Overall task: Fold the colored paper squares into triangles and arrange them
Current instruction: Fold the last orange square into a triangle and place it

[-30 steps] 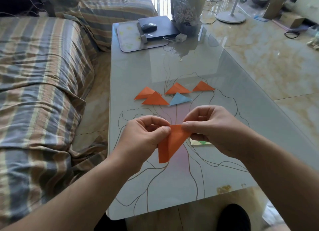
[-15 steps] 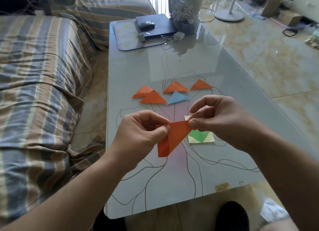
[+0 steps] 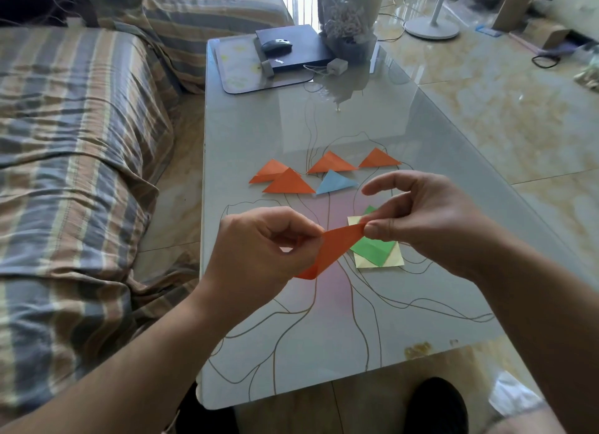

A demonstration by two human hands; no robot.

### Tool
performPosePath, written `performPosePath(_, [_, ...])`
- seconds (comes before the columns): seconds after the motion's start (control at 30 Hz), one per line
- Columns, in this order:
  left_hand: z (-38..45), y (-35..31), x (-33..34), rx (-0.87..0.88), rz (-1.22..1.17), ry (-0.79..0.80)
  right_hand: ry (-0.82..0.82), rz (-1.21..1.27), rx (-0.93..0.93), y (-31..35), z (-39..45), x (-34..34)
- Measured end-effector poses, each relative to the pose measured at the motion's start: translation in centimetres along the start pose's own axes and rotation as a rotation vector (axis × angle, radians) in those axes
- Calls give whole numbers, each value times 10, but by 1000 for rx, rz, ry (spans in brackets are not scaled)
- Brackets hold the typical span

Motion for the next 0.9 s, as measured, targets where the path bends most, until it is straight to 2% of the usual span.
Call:
performPosePath(0.1, [0,0,1,-67,-86,-20,12,162,41,-2,1,3])
performPosePath(0.2, [-1,2,8,-345,-418,-92,53,353,140,-6,1,19])
performPosePath(0.3, [-2,7,17,-594,-709,-104,135,339,217,-11,-3,40])
performPosePath(0.4, [-1,9,21,-715,-861,-128,120,322,267,-16,-3,49])
performPosePath(0.57, [-1,11,20,-764,-884,-138,96,290,277,-18,-1,50])
performPosePath(0.77, [-2,11,19,-733,-844,-114,89,300,255,-23,-1,56])
performPosePath(0.9, [2,13,16,-720,-856,-163,47,278,251,-22,3,54])
Point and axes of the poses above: each hand's wrist, its own z-axis towards the middle knuckle, its own x-axis out of the palm, y = z × x, the point moved 2 cm from there along z, towards the middle knuckle, and after that the axes turned 3 degrees about -y, right-handed, at the moved point
